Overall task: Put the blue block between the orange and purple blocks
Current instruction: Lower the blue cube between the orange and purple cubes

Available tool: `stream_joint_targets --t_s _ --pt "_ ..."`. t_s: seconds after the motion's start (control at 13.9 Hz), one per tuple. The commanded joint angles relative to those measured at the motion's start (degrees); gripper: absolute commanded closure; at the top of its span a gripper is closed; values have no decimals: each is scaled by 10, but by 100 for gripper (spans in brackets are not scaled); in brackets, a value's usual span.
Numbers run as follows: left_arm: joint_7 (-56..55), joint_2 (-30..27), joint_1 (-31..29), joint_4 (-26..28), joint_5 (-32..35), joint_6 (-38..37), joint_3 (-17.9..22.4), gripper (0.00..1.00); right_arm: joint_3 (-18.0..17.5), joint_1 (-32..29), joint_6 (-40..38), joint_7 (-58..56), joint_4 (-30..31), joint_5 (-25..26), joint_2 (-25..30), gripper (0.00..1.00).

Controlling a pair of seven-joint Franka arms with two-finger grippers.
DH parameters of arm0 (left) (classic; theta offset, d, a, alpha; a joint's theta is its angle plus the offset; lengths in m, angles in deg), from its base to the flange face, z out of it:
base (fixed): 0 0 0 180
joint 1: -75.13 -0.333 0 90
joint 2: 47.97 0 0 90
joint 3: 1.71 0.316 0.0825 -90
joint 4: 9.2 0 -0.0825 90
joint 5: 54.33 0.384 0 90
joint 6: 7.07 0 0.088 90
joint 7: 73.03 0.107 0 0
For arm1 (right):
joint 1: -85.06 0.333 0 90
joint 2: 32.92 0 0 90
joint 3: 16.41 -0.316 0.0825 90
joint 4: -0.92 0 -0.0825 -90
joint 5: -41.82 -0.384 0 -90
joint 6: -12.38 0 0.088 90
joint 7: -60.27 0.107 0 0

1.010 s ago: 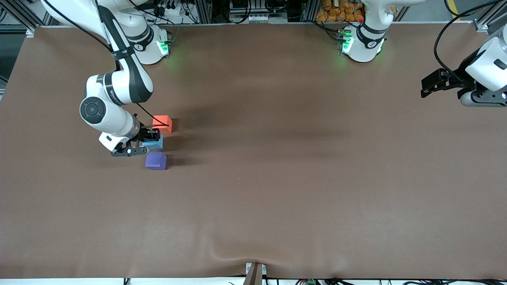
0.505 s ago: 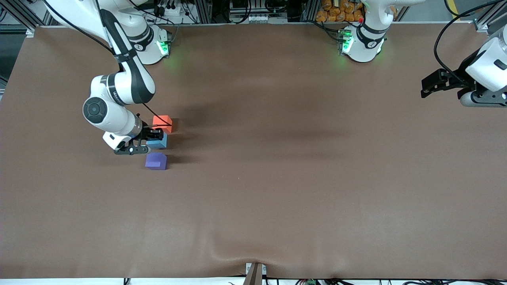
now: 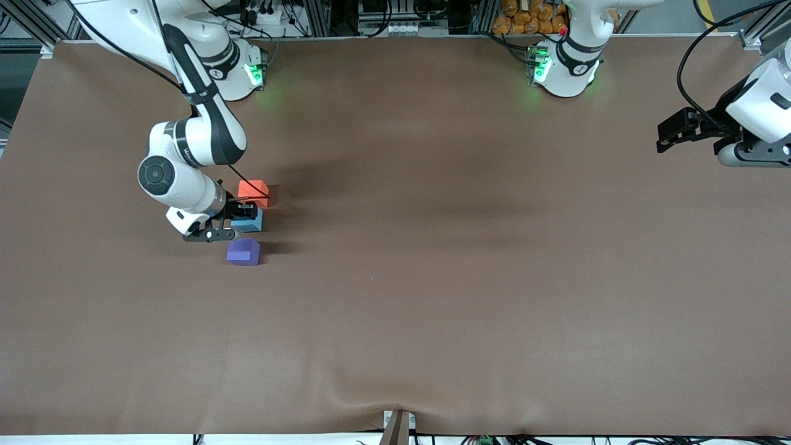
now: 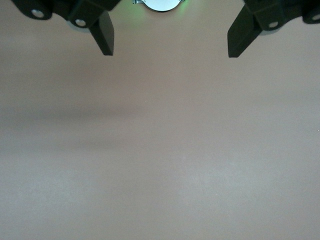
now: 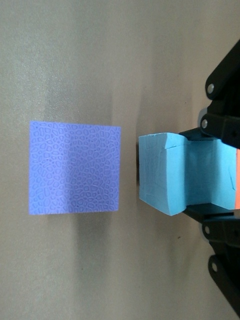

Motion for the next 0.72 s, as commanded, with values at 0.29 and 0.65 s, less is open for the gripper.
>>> stream_joint_targets --t_s 0.29,0.65 --pt "3 3 -4 -4 3 3 -4 0 -11 -11 35 -15 8 -10 -15 100" --pt "3 3 -5 -4 3 3 -4 0 -11 -11 41 -15 7 -10 -26 19"
